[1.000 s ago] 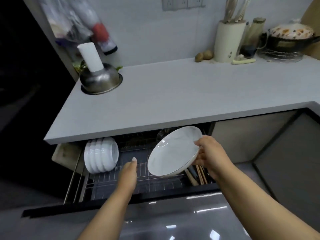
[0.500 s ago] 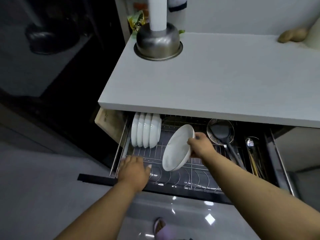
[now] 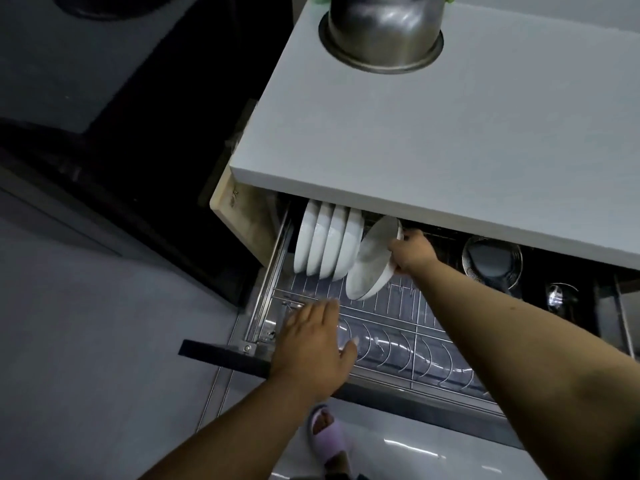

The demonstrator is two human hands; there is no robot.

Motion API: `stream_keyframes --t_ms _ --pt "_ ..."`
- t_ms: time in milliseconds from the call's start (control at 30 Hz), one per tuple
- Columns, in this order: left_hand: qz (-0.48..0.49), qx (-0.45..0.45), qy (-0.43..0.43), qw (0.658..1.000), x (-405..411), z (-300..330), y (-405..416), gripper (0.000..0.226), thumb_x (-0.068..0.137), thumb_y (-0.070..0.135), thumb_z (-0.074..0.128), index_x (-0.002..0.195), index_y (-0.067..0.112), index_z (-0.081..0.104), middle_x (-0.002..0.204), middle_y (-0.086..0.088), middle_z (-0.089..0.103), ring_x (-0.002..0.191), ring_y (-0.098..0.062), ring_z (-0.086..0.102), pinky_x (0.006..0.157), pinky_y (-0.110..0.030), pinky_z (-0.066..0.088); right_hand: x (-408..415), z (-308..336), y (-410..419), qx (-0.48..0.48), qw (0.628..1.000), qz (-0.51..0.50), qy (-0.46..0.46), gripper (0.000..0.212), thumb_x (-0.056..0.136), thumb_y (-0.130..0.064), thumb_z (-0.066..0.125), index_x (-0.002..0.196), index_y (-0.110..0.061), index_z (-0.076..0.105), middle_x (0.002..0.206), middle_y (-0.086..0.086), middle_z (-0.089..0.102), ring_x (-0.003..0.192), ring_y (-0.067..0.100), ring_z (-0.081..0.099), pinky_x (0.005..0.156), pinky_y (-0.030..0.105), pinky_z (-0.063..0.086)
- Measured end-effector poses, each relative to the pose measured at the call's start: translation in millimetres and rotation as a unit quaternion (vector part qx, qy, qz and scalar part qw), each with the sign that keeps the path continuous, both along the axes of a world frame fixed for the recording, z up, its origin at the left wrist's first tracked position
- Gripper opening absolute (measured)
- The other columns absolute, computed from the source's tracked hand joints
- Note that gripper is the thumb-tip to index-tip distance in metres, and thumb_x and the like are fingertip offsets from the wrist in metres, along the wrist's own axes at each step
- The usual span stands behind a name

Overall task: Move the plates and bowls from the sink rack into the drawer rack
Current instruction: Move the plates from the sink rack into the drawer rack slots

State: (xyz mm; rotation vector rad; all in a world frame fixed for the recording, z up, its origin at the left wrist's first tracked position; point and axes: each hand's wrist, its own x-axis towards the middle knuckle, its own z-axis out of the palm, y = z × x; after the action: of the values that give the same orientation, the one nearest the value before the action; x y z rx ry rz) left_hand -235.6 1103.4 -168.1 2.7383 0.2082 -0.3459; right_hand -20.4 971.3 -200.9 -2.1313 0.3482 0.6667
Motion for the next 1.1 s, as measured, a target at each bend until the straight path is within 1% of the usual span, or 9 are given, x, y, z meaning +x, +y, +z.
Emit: stream_keyframes --t_ms 67,167,300,367,467,633,767,933,1100 --pt "0.0 -0.009 0.005 1.0 0 -1 0 0.083 0.079 0.063 0.01 0.151 0.019 0.012 0.156 0.0 0.024 0.142 -0.017 0.02 0.118 -0.036 0.015 1 8 10 -0.023 1.0 0.01 -0.004 0.055 0.077 -0.023 0.056 0.128 -0.004 0.044 0.121 0.02 0.058 0.107 0.04 0.059 0.089 0.053 0.052" --pt "-0.002 -0.016 0.01 1.0 0 -4 1 0.083 0.081 0.063 0.012 0.152 0.019 0.009 0.157 -0.001 0.02 0.144 -0.017 0.016 0.119 -0.034 0.011 4 10 21 -0.058 0.997 0.043 -0.015 0.051 0.083 -0.022 0.057 0.13 -0.007 0.045 0.12 0.019 0.06 0.104 0.038 0.061 0.091 0.047 0.052" --pt "0.004 -0.019 0.007 1.0 -1 -5 1 0.082 0.082 0.062 0.022 0.15 0.017 0.021 0.151 -0.003 0.035 0.14 -0.02 0.029 0.114 -0.035 0.02 12 3 36 -0.095 0.99 0.102 -0.018 0.039 0.091 -0.024 0.055 0.124 -0.003 0.054 0.122 0.017 0.061 0.103 0.034 0.059 0.082 0.033 0.044" --pt "0.008 -0.026 -0.004 1.0 -2 -4 0 0.077 0.085 0.061 0.029 0.148 0.016 0.026 0.147 -0.002 0.04 0.136 -0.02 0.035 0.11 -0.035 0.027 16 1 44 -0.129 0.982 0.134 -0.018 0.039 0.093 -0.028 0.053 0.119 0.001 0.057 0.121 0.02 0.061 0.109 0.035 0.057 0.085 0.033 0.043" --pt "0.007 -0.039 -0.003 0.999 -1 -3 1 0.074 0.089 0.059 0.034 0.149 0.019 0.019 0.15 0.001 0.034 0.138 -0.016 0.028 0.111 -0.031 0.023 20 4 53 -0.177 0.967 0.184 -0.02 0.042 0.097 -0.031 0.046 0.116 0.004 0.06 0.122 0.023 0.06 0.115 0.036 0.054 0.091 0.034 0.042" --pt "0.004 -0.043 -0.005 0.999 2 -3 1 0.075 0.087 0.059 0.033 0.149 0.019 0.019 0.148 0.002 0.035 0.136 -0.016 0.03 0.11 -0.032 0.025 23 0 55 -0.212 0.95 0.226 -0.03 0.045 0.103 -0.026 0.026 0.127 0.002 0.053 0.125 0.025 0.056 0.115 0.038 0.052 0.092 0.035 0.041" --pt "0.01 -0.039 -0.012 0.999 2 -5 0 0.077 0.083 0.06 0.031 0.147 0.018 0.024 0.145 0.0 0.041 0.133 -0.018 0.036 0.107 -0.033 0.03 17 -6 58 -0.208 0.953 0.207 -0.071 0.046 0.101 -0.032 0.036 0.113 0.006 0.058 0.116 0.027 0.061 0.11 0.039 0.056 0.086 0.035 0.043" --pt "0.014 -0.043 -0.019 0.999 2 -4 -1 0.077 0.081 0.06 0.03 0.145 0.017 0.029 0.142 0.0 0.044 0.13 -0.018 0.04 0.103 -0.032 0.034 7 -21 59 -0.202 0.954 0.198 -0.098 0.05 0.1 -0.035 0.038 0.132 0.003 0.037 0.124 0.027 0.056 0.12 0.04 0.046 0.088 0.037 0.041" --pt "0.018 -0.054 -0.008 0.998 2 -4 0 0.073 0.088 0.055 0.043 0.148 0.019 0.022 0.147 0.002 0.037 0.133 -0.015 0.034 0.106 -0.03 0.031 28 -21 61 -0.234 0.929 0.275 -0.086 0.05 0.103 -0.035 0.028 0.122 0.002 0.056 0.128 0.025 0.056 0.117 0.038 0.053 0.093 0.035 0.041"
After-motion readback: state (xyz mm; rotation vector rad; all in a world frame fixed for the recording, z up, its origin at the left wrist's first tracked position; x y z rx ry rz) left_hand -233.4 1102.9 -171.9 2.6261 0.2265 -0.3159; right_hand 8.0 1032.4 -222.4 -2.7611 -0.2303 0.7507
